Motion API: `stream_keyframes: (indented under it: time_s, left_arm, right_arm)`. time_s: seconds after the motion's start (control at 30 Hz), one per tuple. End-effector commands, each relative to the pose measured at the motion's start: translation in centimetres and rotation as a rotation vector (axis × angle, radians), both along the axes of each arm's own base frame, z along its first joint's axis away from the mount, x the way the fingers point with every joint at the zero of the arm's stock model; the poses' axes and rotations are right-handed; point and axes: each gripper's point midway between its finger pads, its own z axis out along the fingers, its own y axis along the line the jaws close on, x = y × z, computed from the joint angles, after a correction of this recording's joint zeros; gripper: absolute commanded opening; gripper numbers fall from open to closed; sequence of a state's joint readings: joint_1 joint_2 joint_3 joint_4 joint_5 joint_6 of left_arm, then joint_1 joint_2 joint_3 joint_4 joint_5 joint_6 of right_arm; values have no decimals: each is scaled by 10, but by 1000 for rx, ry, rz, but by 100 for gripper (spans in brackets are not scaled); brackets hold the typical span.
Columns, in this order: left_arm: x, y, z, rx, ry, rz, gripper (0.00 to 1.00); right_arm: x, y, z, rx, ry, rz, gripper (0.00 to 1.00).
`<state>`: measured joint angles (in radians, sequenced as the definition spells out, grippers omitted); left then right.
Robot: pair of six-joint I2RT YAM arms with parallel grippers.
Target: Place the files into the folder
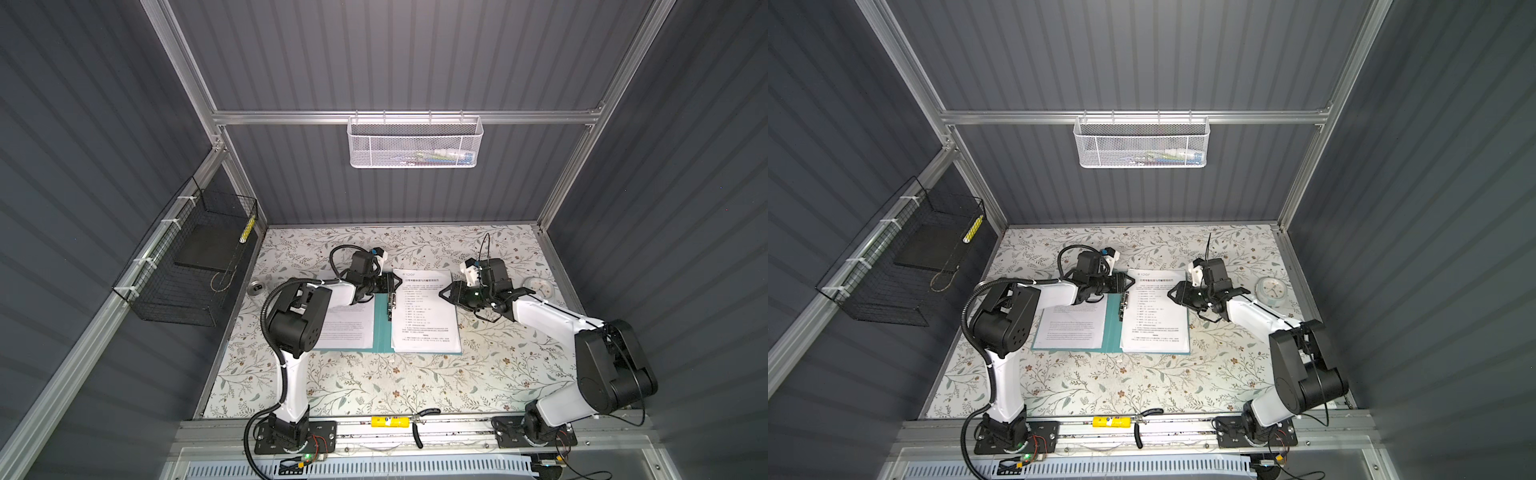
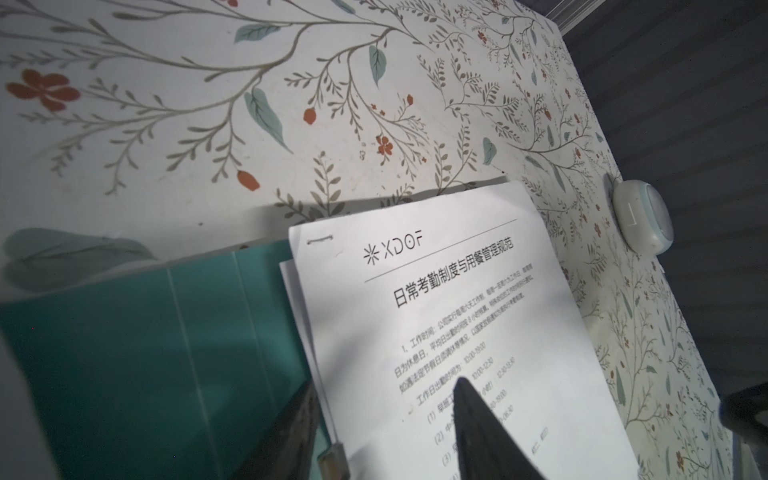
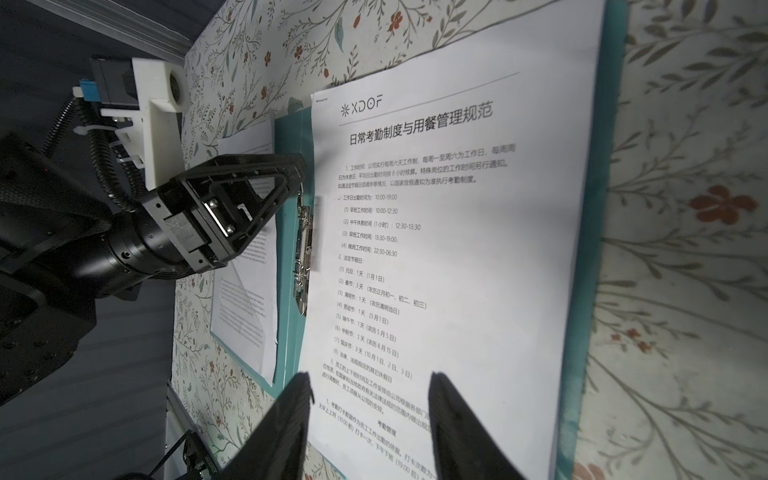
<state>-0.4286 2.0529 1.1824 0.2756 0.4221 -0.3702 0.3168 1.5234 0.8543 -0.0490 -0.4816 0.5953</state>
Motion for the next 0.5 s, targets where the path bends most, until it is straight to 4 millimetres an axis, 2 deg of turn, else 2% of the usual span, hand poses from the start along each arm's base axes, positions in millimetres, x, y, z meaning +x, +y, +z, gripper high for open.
stream_keyframes:
  time_s: [0.0, 0.47]
  left_arm:
    - [-2, -10, -1, -25, 18, -35, 53]
    - [-8, -5, -7, -12, 22, -24, 52]
  right_arm:
    - [1, 6, 3, 24, -1, 21, 49]
    - [1, 8, 3, 36, 5, 23, 49]
